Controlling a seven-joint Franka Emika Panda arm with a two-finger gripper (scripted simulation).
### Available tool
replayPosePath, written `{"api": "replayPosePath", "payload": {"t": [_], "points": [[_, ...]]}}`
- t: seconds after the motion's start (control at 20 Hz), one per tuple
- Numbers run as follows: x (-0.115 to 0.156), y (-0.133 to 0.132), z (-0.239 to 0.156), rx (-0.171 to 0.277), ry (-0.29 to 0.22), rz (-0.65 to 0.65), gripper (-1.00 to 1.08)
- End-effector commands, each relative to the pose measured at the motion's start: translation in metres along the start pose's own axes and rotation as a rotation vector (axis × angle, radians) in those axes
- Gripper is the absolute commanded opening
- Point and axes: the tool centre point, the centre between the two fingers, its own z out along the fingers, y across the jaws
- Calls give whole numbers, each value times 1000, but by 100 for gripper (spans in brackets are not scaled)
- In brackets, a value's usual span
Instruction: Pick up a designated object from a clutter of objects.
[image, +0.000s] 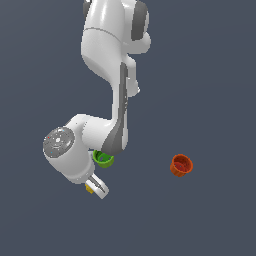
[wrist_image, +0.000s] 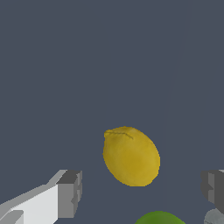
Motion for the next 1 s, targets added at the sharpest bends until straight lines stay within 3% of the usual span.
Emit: {"api": "replayPosePath", "payload": {"t": [0.0, 0.5, 0.8, 0.85, 0.95], "points": [[0, 0, 1, 0, 0, 0, 100], [0, 0, 45, 1, 2, 3, 100], [1, 0, 51, 1, 2, 3, 100], [1, 0, 51, 1, 2, 3, -100], [1, 0, 51, 1, 2, 3, -100]]}}
